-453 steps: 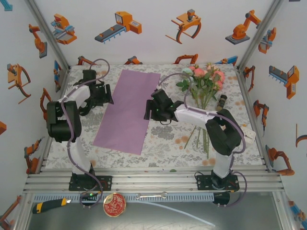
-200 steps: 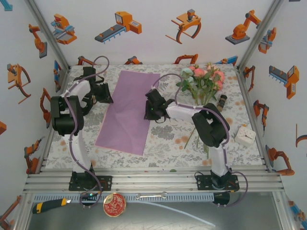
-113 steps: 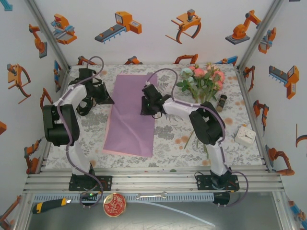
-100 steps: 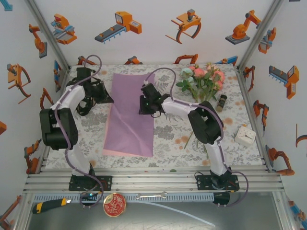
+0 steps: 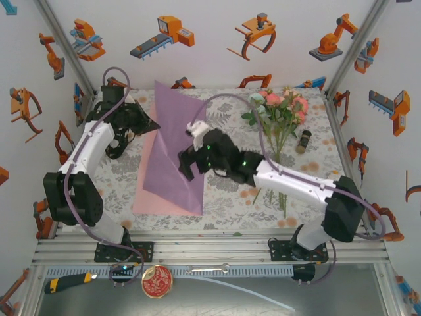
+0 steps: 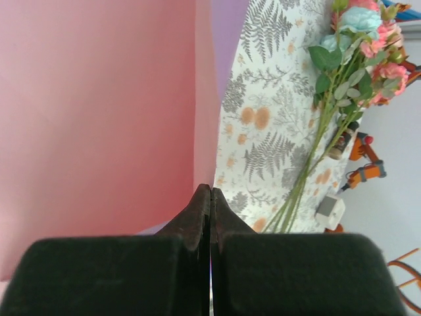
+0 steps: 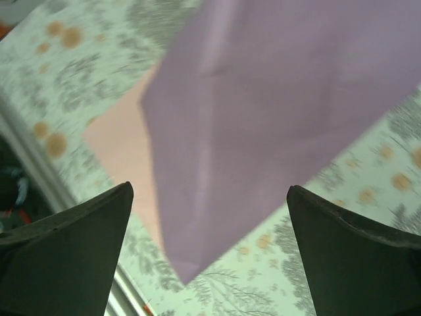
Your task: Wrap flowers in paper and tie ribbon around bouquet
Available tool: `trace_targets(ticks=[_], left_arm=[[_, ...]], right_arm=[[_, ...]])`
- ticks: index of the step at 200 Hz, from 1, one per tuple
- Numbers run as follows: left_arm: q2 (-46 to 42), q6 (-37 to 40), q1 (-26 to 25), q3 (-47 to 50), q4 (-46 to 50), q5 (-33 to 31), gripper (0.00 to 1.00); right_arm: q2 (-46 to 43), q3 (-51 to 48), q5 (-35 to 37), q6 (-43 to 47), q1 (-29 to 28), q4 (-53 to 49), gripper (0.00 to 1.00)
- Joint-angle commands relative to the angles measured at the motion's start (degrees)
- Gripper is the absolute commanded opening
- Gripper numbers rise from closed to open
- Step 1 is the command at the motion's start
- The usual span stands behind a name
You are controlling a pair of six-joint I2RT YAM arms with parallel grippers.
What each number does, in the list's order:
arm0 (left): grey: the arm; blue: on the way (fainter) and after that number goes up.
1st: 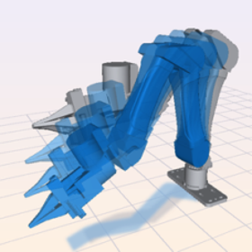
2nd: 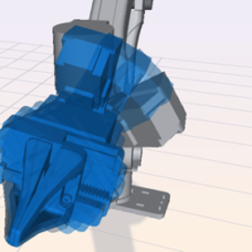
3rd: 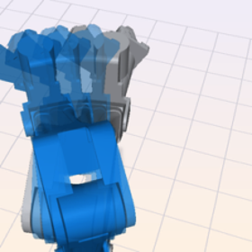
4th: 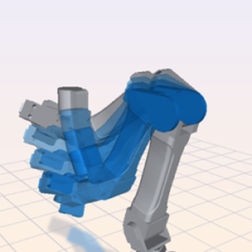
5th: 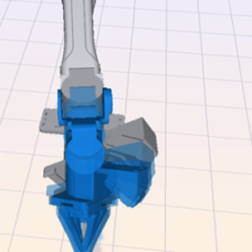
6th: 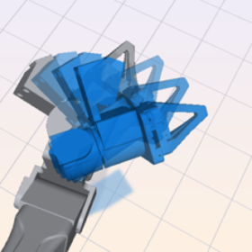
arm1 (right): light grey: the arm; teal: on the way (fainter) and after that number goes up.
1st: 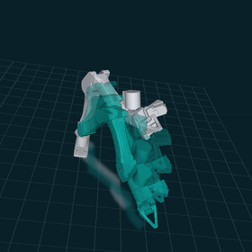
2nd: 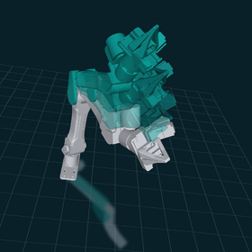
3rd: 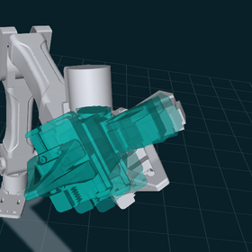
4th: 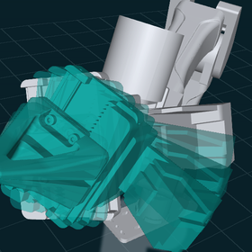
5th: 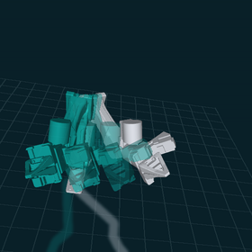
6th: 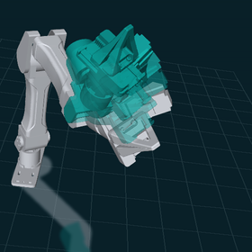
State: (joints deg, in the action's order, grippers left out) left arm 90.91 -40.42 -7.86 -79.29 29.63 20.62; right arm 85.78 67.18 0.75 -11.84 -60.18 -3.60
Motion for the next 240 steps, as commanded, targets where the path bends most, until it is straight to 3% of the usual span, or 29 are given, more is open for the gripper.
trace_targets(ticks=[1,42,105,176,240], left_arm=[[-0.68,-10.31,-1.33,-2.7,5.53,-4.49,0.0],[-0.23,-18.5,-2.42,-3.58,9.46,-10.66,0.0],[1.34,-24.88,-2.43,-6.32,15.55,-12.48,0.0],[2.25,-24.39,-2.02,-6.8,15.64,-14.22,0.0],[2.89,-23.84,-1.65,-6.06,15.26,-14.24,0.0]], right_arm=[[3.14,-2.49,9.66,9.79,-8.4,4.22,0.95],[16.16,6.62,23.96,17.5,-19.3,3.4,0.97],[27.14,7.84,38.48,33.63,-22.16,6.39,0.99],[29.32,6.04,36.25,36.9,-23.49,2.74,1.0],[31.61,5.38,39.69,38.86,-23.4,3.17,0.99]])
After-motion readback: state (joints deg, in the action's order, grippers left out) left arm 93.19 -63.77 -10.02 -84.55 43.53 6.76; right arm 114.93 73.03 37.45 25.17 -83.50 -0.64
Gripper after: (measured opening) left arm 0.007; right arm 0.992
